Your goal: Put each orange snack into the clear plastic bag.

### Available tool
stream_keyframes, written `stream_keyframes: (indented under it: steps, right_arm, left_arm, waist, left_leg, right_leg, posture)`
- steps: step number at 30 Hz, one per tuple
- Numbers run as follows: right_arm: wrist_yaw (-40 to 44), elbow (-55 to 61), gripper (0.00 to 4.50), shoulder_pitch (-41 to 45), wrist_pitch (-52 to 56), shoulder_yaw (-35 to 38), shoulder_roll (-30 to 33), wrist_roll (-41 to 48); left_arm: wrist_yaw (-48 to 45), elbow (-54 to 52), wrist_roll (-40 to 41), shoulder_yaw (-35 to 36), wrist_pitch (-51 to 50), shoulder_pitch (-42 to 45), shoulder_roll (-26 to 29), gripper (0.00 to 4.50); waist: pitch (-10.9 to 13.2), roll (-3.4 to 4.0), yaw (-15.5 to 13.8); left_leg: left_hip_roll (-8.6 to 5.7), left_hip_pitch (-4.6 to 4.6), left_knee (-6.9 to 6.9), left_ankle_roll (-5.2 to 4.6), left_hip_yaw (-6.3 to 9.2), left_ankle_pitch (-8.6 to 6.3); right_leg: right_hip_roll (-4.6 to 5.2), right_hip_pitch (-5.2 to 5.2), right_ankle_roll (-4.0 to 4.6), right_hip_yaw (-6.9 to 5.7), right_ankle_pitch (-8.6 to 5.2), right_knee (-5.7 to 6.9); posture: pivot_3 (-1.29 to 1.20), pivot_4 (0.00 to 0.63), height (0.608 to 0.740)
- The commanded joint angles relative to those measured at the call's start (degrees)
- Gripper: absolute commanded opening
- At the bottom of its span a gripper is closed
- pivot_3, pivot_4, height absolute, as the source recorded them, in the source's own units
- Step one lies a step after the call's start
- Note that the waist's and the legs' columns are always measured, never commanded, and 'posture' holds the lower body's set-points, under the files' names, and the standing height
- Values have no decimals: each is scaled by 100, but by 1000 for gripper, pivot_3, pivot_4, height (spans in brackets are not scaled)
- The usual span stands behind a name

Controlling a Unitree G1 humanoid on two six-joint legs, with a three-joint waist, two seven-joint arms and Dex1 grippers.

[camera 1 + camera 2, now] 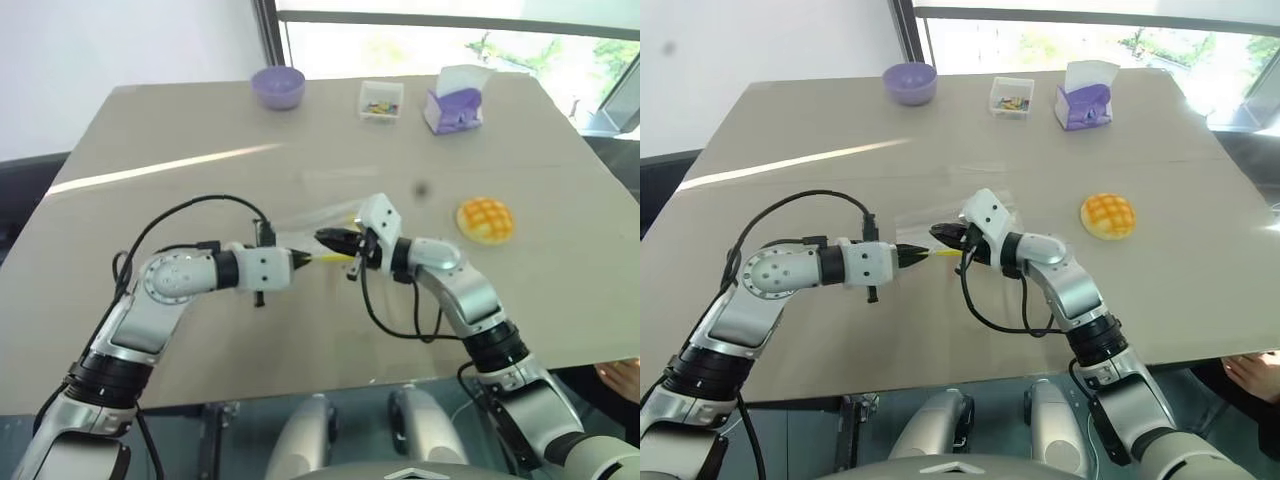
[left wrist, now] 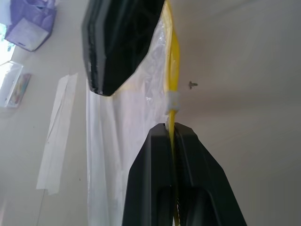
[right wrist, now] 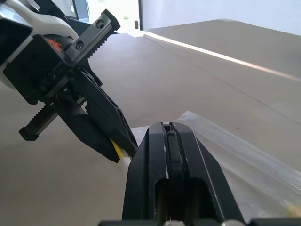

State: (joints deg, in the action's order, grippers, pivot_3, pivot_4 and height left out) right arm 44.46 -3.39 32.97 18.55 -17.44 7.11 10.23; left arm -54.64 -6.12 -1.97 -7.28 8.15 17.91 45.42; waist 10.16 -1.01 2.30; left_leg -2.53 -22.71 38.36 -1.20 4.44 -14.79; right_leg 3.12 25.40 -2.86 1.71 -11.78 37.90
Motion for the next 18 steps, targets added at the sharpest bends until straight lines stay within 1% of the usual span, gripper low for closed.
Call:
stream_keyframes:
  steps: [1, 4, 6, 7, 9, 10, 11, 14, 18]
  right_arm:
    - [105, 410, 67, -74, -142, 217, 326, 42]
    - [276, 916, 67, -220, -109, 391, 740, 199]
    - [282, 1140, 447, -282, -215, 379, 926, 113]
    - [247, 1193, 647, -295, -386, 286, 1012, -93]
    - [69, 1157, 1396, -277, -720, 142, 1061, -481]
    - [-77, 1114, 1848, -257, -853, 103, 1045, -633]
    - [-270, 1011, 2169, -200, -1057, 54, 1007, -854]
    - [-676, 674, 2169, -5, -1430, -36, 894, -1298]
    - [-844, 288, 2169, 207, -1717, -97, 819, -1569]
  left_arm:
    - [121, -359, 370, 301, -546, 72, -85, 0]
    - [143, -439, 578, 407, -924, 145, -129, 0]
    - [120, -350, 650, 425, -982, 235, -142, 0]
    - [103, -277, 662, 423, -977, 292, -151, 0]
    - [68, -168, 666, 411, -940, 374, -163, 0]
    - [49, -133, 676, 401, -927, 410, -170, 0]
    - [26, -77, 684, 380, -895, 470, -174, 0]
    - [-40, 71, 688, 340, -796, 582, -170, 0]
    - [-93, 183, 625, 296, -633, 643, -152, 0]
  waist:
    - [0, 1, -4]
    - [0, 0, -22]
    - [0, 0, -13]
    - [0, 0, 0]
    - [0, 0, 10]
    - [0, 0, 15]
    - [0, 0, 15]
    - [0, 0, 12]
    - [0, 0, 1]
  left_leg:
    - [0, 0, 0, 0, 0, 0]
    - [-2, -4, 1, 0, 4, 0]
    - [-3, -4, 1, 0, 4, 0]
    - [-2, -4, 1, 0, 4, 0]
    - [5, 0, -1, 0, 2, 0]
    - [7, -1, -1, 0, 3, 0]
    - [7, 2, 0, 0, -2, 0]
    - [6, 2, 0, 1, -3, 1]
    - [5, 0, 1, 4, -3, 2]
  right_leg:
    - [0, 0, 0, -1, 0, 0]
    - [2, -2, 0, -5, 0, -4]
    - [3, -2, 0, -5, 0, -4]
    - [2, -2, 0, -5, 0, -4]
    - [-2, -1, 0, -5, 0, -1]
    - [-4, 0, 0, -7, 0, 0]
    - [-4, -1, 0, -5, 0, 1]
    - [-4, 0, 0, -5, 0, 1]
    - [-2, 0, 1, -4, 0, -2]
  posture:
    - [0, 150, 740]
    - [0, 150, 740]
    - [0, 150, 740]
    - [0, 150, 740]
    - [0, 150, 740]
    - [0, 150, 740]
    - [0, 150, 740]
    - [0, 150, 740]
    - [0, 150, 740]
